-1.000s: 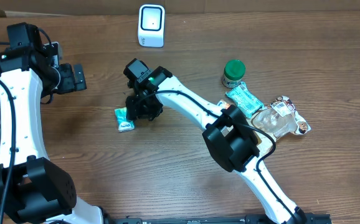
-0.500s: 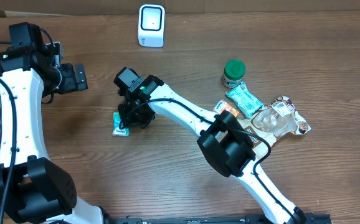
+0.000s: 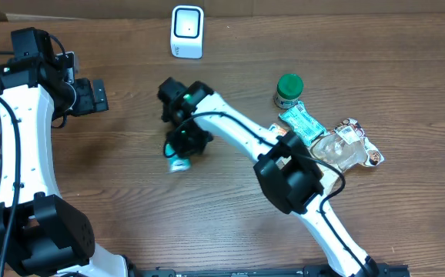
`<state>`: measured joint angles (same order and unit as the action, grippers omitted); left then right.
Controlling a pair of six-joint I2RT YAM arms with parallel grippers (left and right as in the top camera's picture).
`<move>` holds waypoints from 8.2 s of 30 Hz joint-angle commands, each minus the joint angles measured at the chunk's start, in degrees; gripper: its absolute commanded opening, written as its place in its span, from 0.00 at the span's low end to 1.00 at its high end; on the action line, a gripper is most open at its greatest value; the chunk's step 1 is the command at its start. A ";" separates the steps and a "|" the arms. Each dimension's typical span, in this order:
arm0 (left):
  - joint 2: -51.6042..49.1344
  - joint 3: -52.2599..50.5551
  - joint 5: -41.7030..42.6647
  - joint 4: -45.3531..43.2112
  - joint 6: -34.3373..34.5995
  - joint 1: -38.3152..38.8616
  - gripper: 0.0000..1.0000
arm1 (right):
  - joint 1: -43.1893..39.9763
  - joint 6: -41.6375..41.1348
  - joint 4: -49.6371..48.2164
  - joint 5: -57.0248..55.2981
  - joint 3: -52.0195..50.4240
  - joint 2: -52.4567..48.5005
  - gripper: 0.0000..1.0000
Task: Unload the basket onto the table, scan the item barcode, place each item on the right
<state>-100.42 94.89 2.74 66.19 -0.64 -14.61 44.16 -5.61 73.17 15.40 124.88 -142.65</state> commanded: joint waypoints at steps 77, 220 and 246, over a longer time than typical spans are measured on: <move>0.02 0.90 0.02 -0.11 -1.29 0.55 1.00 | -12.90 -7.82 5.25 3.43 7.67 8.76 0.56; 0.02 0.90 0.02 -0.09 -1.29 0.55 1.00 | -8.76 61.44 -70.01 -50.49 2.97 -3.17 0.04; 0.02 0.90 0.02 -0.09 -1.29 0.55 1.00 | -9.03 62.05 -74.40 -50.49 2.99 -6.54 0.04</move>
<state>-100.42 94.89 2.72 66.19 -0.64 -14.61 34.92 59.86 -0.82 -34.57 127.13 -151.41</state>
